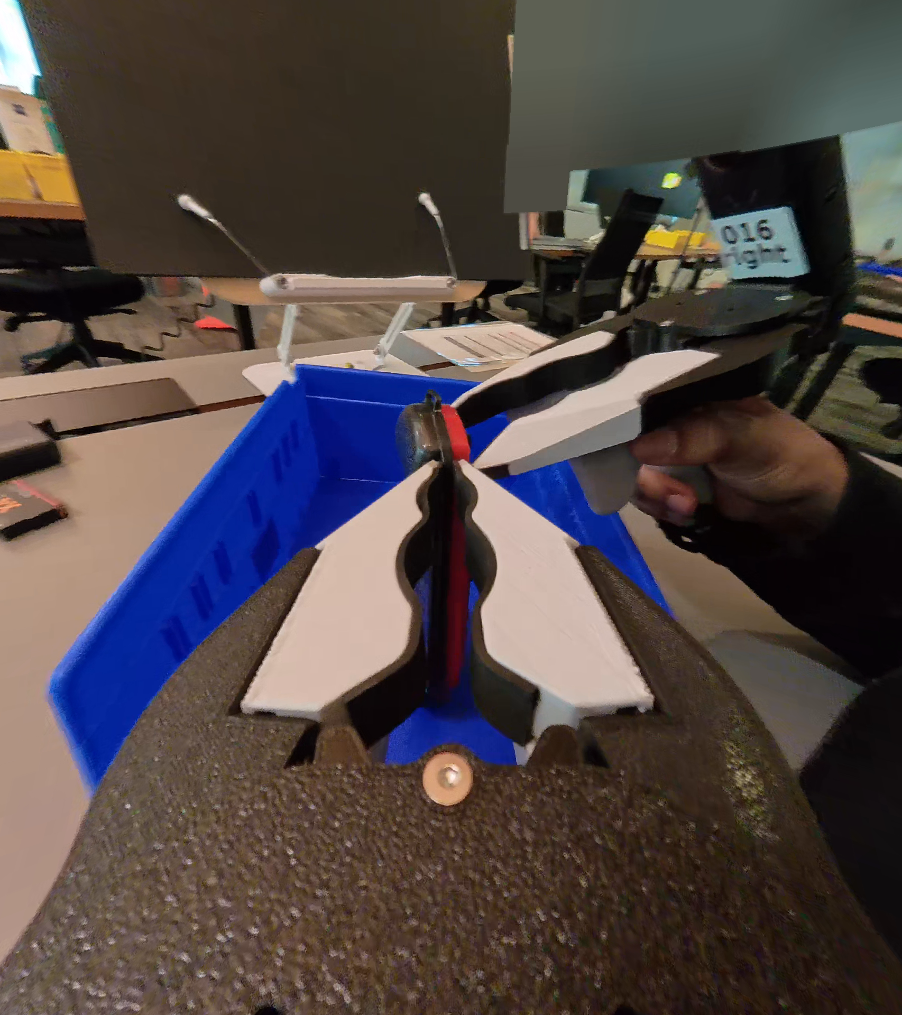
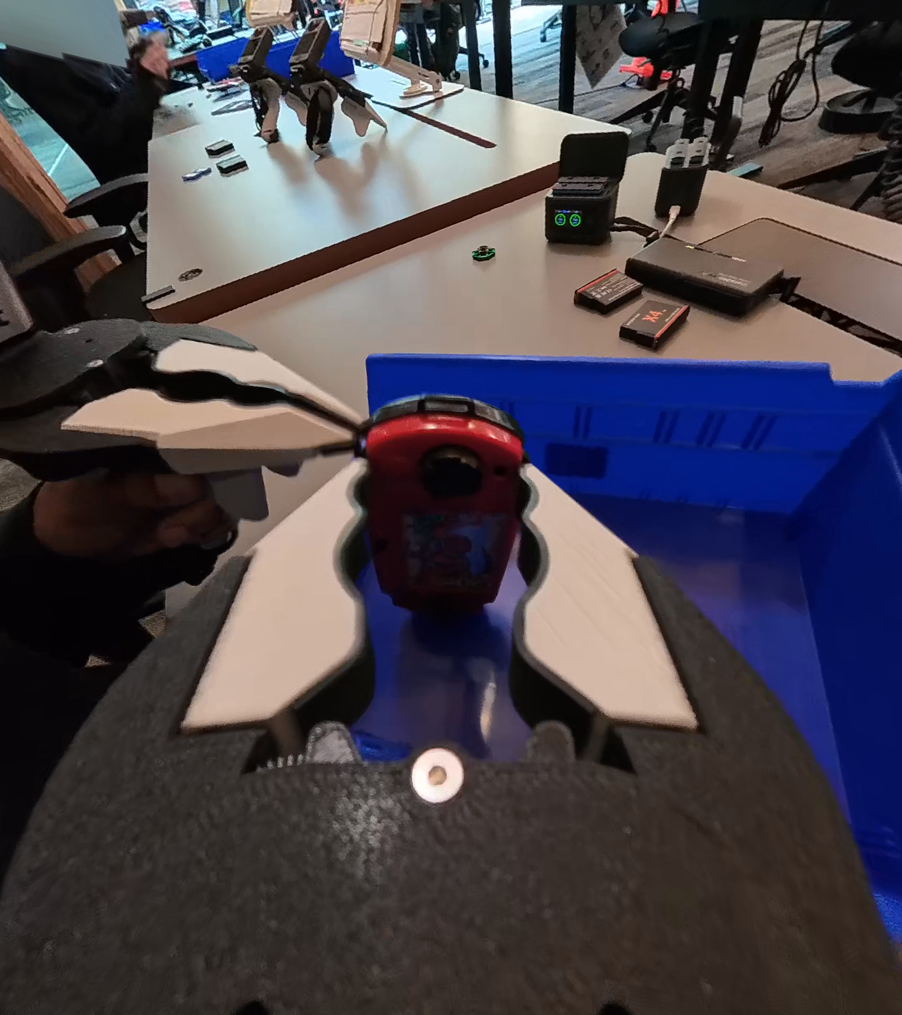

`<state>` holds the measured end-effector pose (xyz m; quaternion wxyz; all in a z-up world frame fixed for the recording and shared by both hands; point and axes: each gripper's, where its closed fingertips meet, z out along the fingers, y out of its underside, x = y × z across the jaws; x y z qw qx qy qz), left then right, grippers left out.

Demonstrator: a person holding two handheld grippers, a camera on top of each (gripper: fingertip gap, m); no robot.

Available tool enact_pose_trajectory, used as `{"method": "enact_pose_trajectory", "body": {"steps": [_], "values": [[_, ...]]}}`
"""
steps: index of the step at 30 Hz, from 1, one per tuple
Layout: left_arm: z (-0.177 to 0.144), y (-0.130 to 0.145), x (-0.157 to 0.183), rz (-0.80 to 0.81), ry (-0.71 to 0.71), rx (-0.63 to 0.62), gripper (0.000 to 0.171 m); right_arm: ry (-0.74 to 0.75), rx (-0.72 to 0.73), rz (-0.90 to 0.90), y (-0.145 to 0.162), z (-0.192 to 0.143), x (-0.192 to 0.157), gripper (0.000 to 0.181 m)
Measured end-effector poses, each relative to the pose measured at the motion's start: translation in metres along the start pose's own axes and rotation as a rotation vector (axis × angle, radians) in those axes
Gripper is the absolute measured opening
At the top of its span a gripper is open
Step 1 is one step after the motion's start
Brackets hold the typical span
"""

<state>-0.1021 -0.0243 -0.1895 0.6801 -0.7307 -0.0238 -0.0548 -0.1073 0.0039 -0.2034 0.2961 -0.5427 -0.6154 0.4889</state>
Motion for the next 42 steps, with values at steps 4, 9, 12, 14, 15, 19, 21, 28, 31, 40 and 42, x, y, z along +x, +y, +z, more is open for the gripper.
{"method": "enact_pose_trajectory", "body": {"steps": [4,9,12,14,15,19,21,28,31,40,42], "values": [[-0.014,0.001,-0.028,-0.175,-0.015,0.034,0.001,0.083,0.076,-0.016,-0.003,-0.025,0.019,0.0],[0.003,-0.001,-0.008,-0.074,-0.005,0.017,0.002,0.092,0.1,-0.005,-0.011,-0.015,0.011,0.03],[0.005,0.0,0.002,-0.11,0.053,0.007,0.002,0.06,0.096,0.042,-0.01,-0.009,0.003,0.059],[0.004,0.0,0.003,-0.111,0.055,0.006,0.002,0.075,0.09,0.032,-0.008,-0.01,0.005,0.063],[0.003,0.0,0.003,-0.113,0.058,0.007,0.002,0.068,0.091,0.042,-0.008,-0.01,0.006,0.063],[0.0,0.0,0.007,-0.14,0.093,0.014,0.003,-0.038,0.085,0.116,-0.007,-0.006,-0.003,0.063],[-0.002,0.0,0.007,-0.146,0.099,0.018,0.003,-0.052,0.076,0.111,-0.007,-0.004,-0.005,0.062],[-0.008,0.001,0.007,-0.182,0.137,0.03,0.002,-0.094,0.08,0.104,-0.009,0.001,-0.009,0.054],[-0.009,0.001,0.007,-0.179,0.152,0.035,0.003,-0.109,0.083,0.114,-0.009,0.002,-0.01,0.053],[-0.012,0.002,0.014,-0.188,0.228,0.035,0.002,-0.194,0.061,0.066,-0.007,0.0,-0.015,0.055],[-0.012,0.003,0.015,-0.185,0.237,0.031,0.002,-0.21,0.042,-0.011,-0.006,-0.001,-0.017,0.056]]}}
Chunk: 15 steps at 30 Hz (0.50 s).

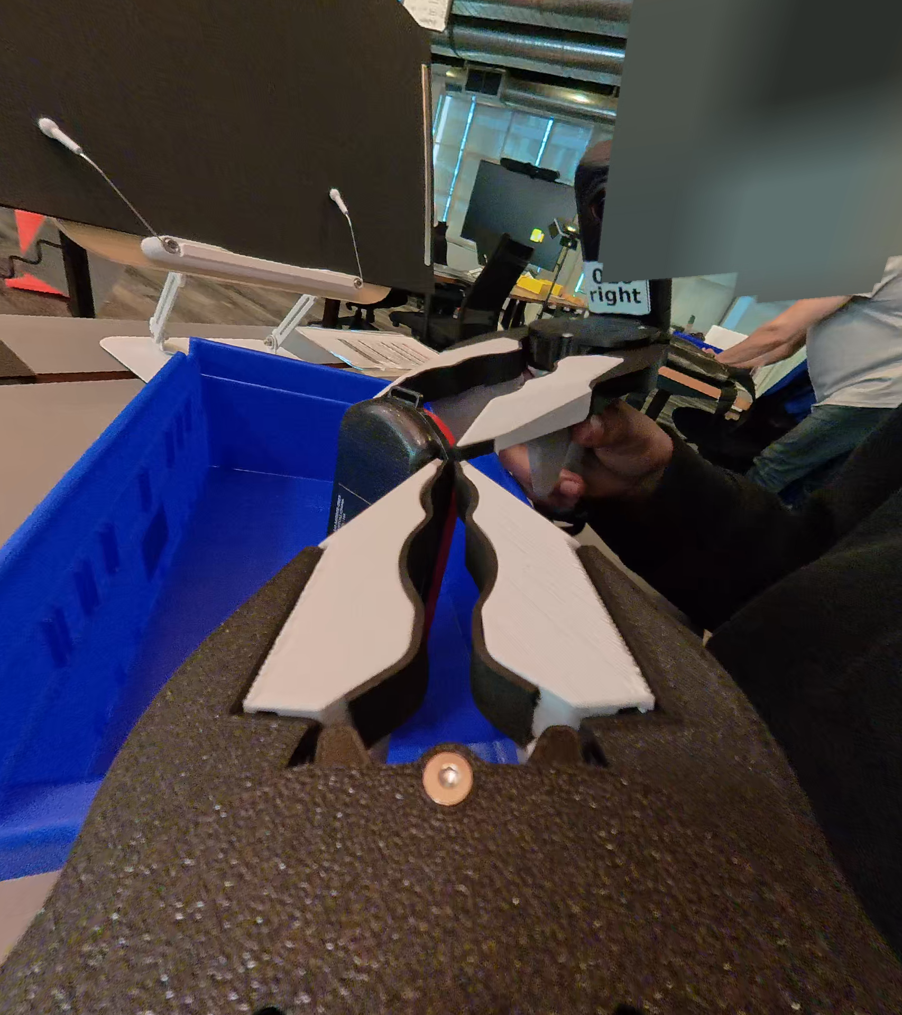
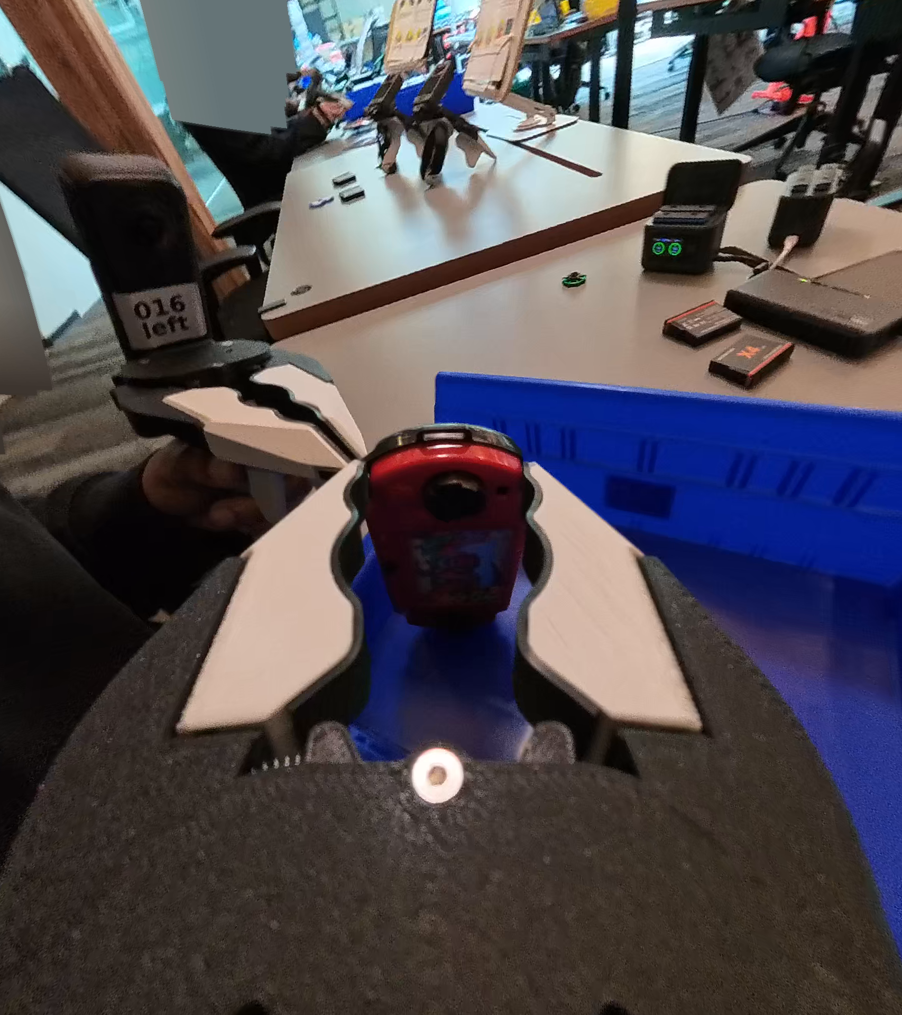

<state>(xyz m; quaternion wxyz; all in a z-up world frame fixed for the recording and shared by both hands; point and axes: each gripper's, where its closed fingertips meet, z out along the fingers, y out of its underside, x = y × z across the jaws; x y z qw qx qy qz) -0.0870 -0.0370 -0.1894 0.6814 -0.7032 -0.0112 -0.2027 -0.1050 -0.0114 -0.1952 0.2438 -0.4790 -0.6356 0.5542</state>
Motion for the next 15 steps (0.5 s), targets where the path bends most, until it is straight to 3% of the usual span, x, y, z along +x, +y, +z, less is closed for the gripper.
{"method": "enact_pose_trajectory", "body": {"steps": [6,15], "values": [[0.001,0.0027,0.0062,0.008,0.039,-0.019,0.001,-0.092,-0.063,-0.076,0.0021,-0.0024,-0.0034,0.056],[-0.0006,0.0006,0.0022,0.057,-0.013,-0.005,0.001,-0.054,-0.108,-0.09,0.0015,-0.0003,-0.0015,0.053]]}}
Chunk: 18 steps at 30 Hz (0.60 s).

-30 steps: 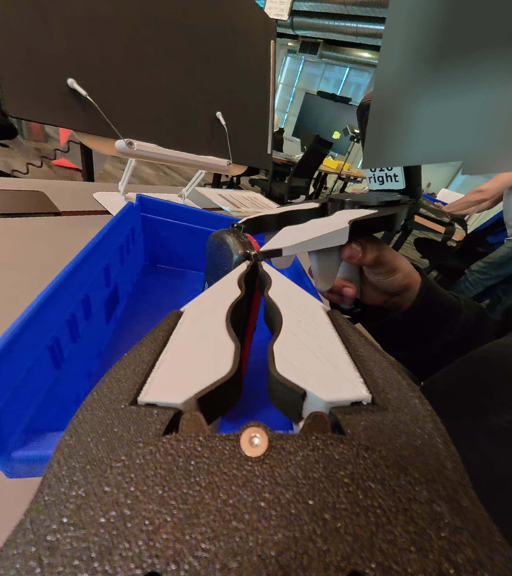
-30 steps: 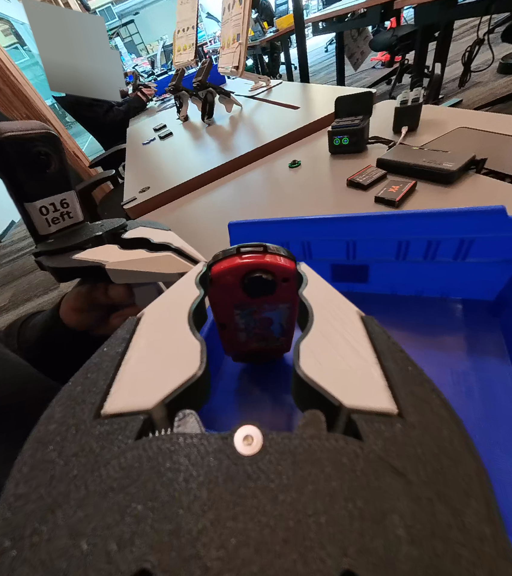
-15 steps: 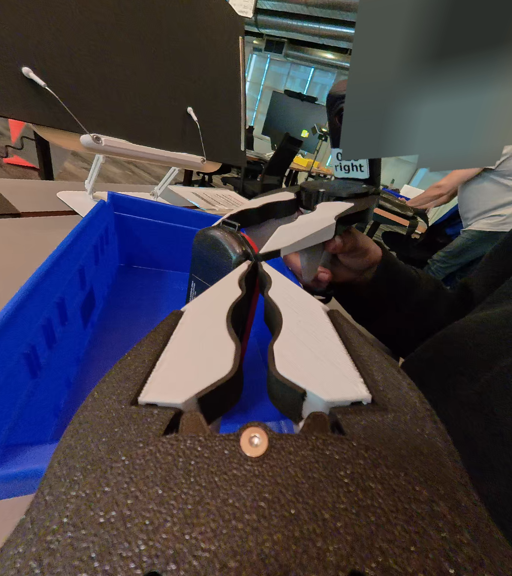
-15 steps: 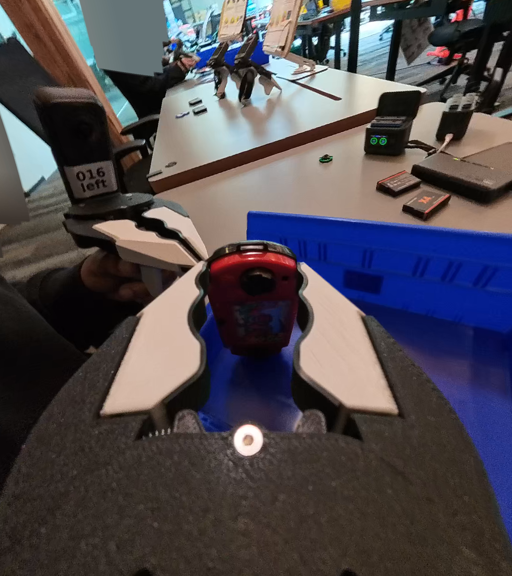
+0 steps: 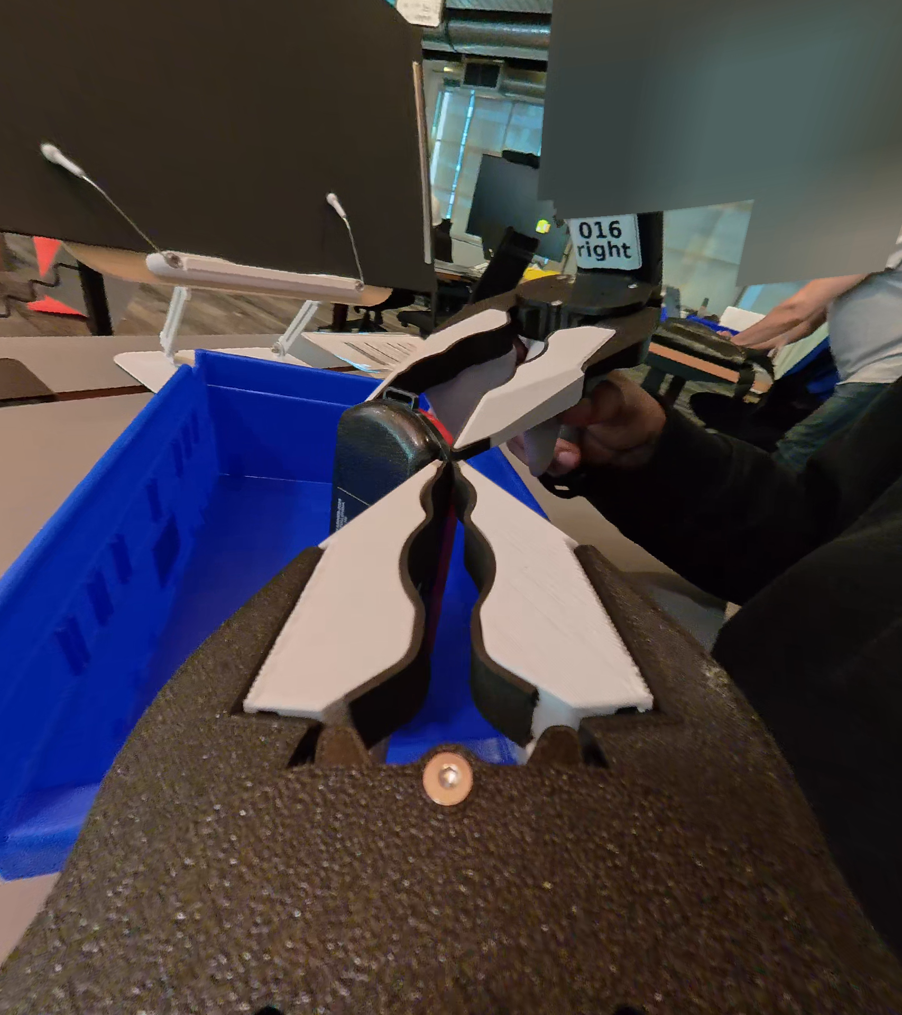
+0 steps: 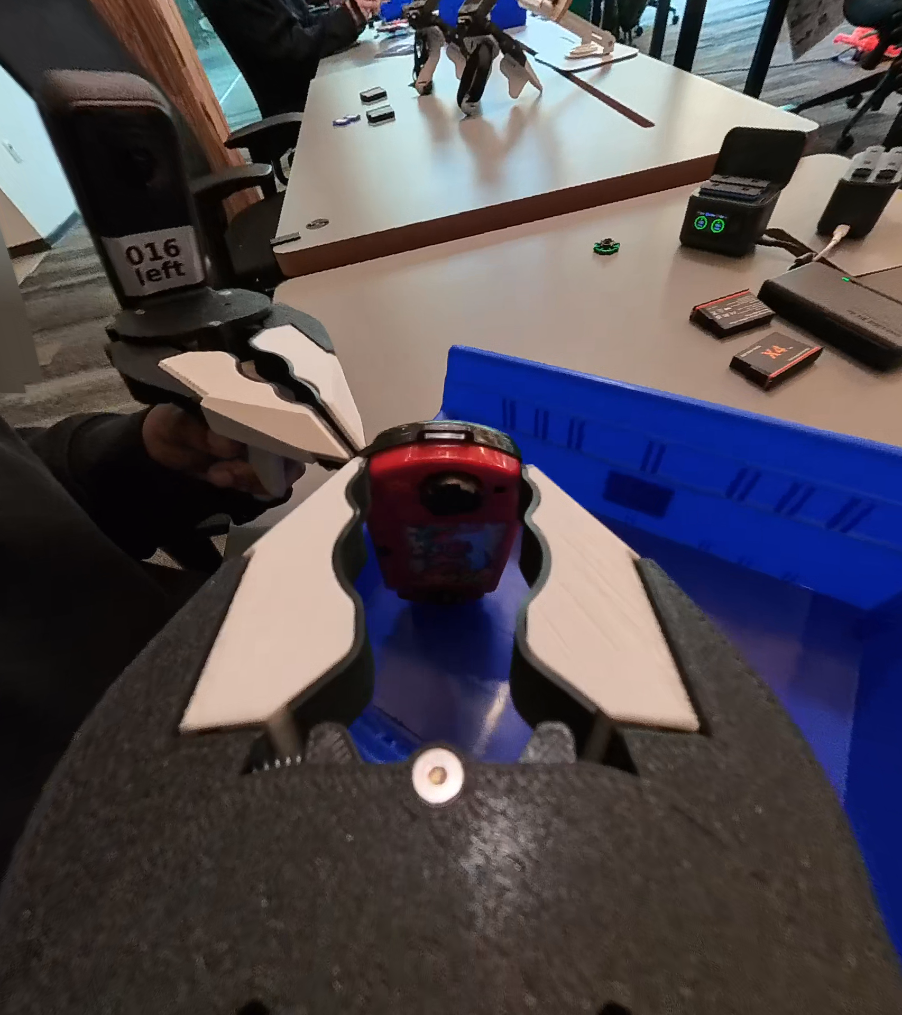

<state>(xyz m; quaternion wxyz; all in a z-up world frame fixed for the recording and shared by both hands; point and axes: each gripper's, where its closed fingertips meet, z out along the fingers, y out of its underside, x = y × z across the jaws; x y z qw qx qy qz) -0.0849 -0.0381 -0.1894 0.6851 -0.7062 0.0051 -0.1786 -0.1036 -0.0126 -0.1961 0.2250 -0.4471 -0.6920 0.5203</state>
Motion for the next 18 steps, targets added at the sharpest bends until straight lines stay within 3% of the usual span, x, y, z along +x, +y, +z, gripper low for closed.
{"method": "enact_pose_trajectory", "body": {"steps": [4,6,9,13,16,18], "values": [[0.002,-0.002,-0.007,0.074,-0.107,-0.009,0.0,0.037,-0.002,0.035,0.001,-0.003,0.006,0.053],[-0.008,0.004,-0.035,0.187,-0.288,-0.061,0.0,0.031,-0.008,0.057,0.004,-0.009,0.008,0.053],[-0.008,0.003,-0.021,0.014,-0.149,0.003,0.0,0.053,0.008,0.093,0.01,-0.018,0.012,0.053],[-0.002,-0.007,-0.015,-0.06,-0.069,0.059,0.0,0.06,0.008,0.064,0.009,-0.017,0.008,0.053],[-0.002,-0.018,-0.009,-0.16,0.011,0.061,0.031,0.077,-0.009,-0.026,0.005,-0.012,0.002,0.054],[0.002,-0.014,-0.009,-0.19,0.021,-0.027,0.035,0.101,-0.034,-0.103,0.002,-0.007,-0.004,0.053]]}}
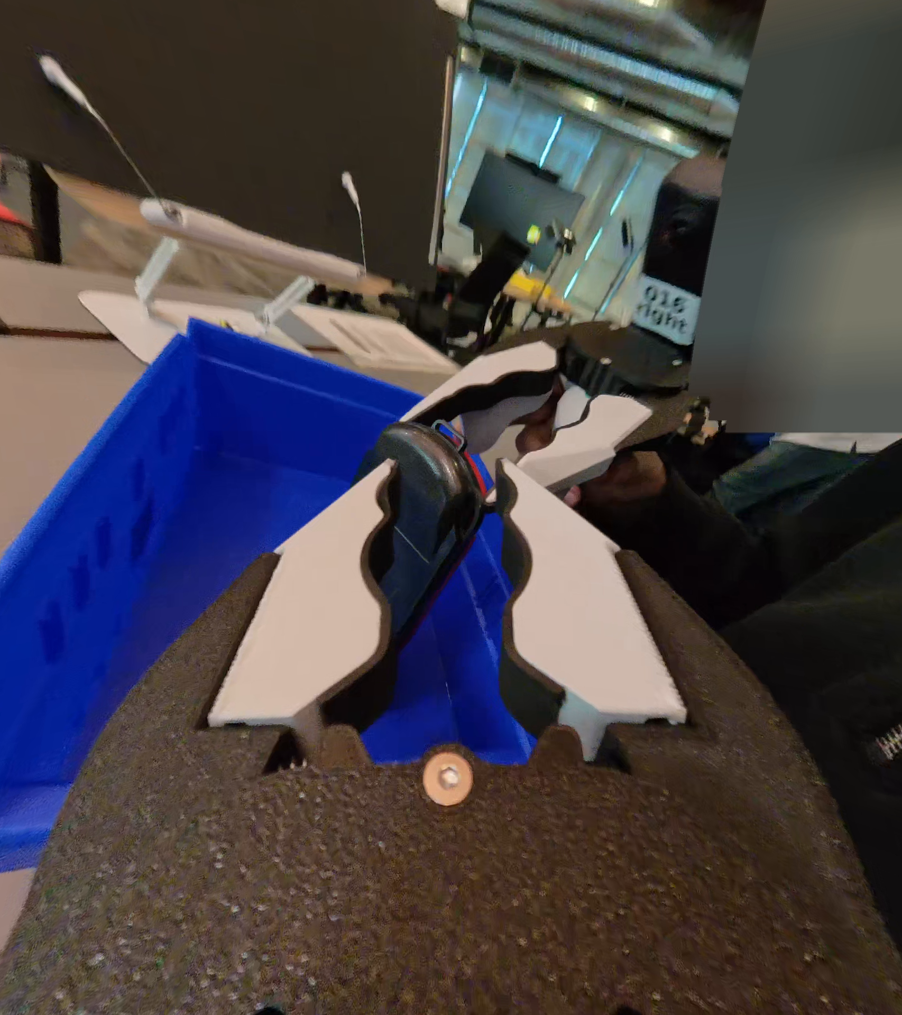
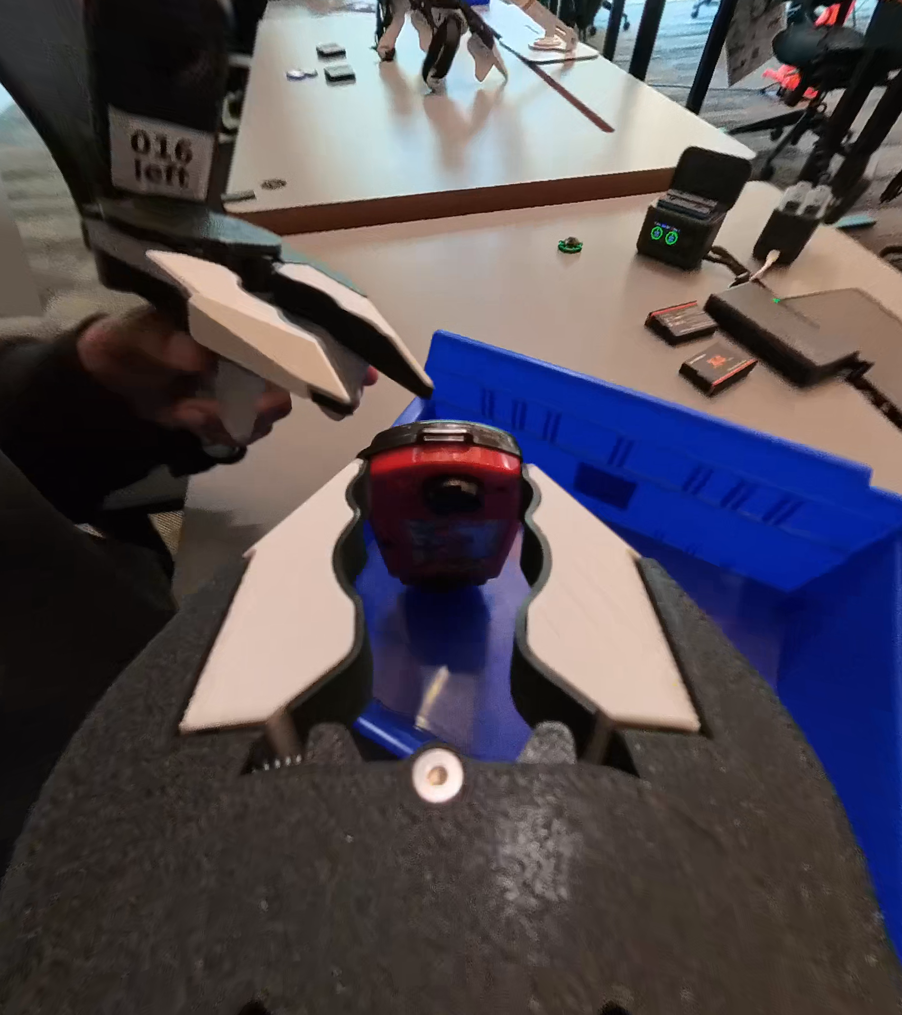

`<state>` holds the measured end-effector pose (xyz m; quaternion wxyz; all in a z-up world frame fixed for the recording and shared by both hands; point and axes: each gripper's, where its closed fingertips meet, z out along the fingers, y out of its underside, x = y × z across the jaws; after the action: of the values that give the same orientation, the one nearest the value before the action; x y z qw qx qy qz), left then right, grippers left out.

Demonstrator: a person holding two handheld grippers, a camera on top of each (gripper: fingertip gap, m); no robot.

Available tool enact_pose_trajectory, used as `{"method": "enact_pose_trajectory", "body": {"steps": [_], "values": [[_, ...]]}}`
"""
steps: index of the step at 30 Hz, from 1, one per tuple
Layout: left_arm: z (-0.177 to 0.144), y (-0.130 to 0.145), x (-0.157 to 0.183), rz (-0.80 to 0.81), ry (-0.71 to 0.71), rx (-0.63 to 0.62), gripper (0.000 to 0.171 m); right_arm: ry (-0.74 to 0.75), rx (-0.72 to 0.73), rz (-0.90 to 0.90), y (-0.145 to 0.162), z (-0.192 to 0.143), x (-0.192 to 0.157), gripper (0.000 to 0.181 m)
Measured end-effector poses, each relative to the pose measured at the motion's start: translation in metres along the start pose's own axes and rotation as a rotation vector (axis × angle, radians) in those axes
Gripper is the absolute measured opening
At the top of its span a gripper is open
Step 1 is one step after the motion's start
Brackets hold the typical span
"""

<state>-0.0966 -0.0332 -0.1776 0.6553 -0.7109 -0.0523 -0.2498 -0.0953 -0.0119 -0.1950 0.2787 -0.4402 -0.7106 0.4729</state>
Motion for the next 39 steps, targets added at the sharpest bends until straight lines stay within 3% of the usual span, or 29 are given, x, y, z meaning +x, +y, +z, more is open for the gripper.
{"method": "enact_pose_trajectory", "body": {"steps": [2,4,7,10,21,39], "values": [[0.005,0.001,0.001,-0.026,-0.004,-0.047,0.05,0.019,-0.017,-0.063,-0.004,0.006,-0.006,0.053],[0.009,0.001,-0.002,-0.034,-0.039,-0.065,0.051,0.034,-0.027,-0.113,-0.007,0.012,-0.012,0.054],[0.007,0.008,-0.018,0.025,-0.152,-0.111,0.05,0.07,-0.034,-0.174,-0.008,0.017,-0.019,0.053],[0.005,0.008,-0.011,0.023,-0.126,-0.1,0.036,0.099,-0.026,-0.188,-0.008,0.018,-0.02,0.053],[0.003,0.005,-0.014,-0.014,-0.107,-0.069,0.032,0.198,0.067,-0.238,-0.008,0.022,-0.018,0.055],[0.001,0.003,-0.019,-0.05,-0.104,-0.034,0.032,0.18,0.064,-0.077,-0.006,0.028,-0.014,0.059]]}}
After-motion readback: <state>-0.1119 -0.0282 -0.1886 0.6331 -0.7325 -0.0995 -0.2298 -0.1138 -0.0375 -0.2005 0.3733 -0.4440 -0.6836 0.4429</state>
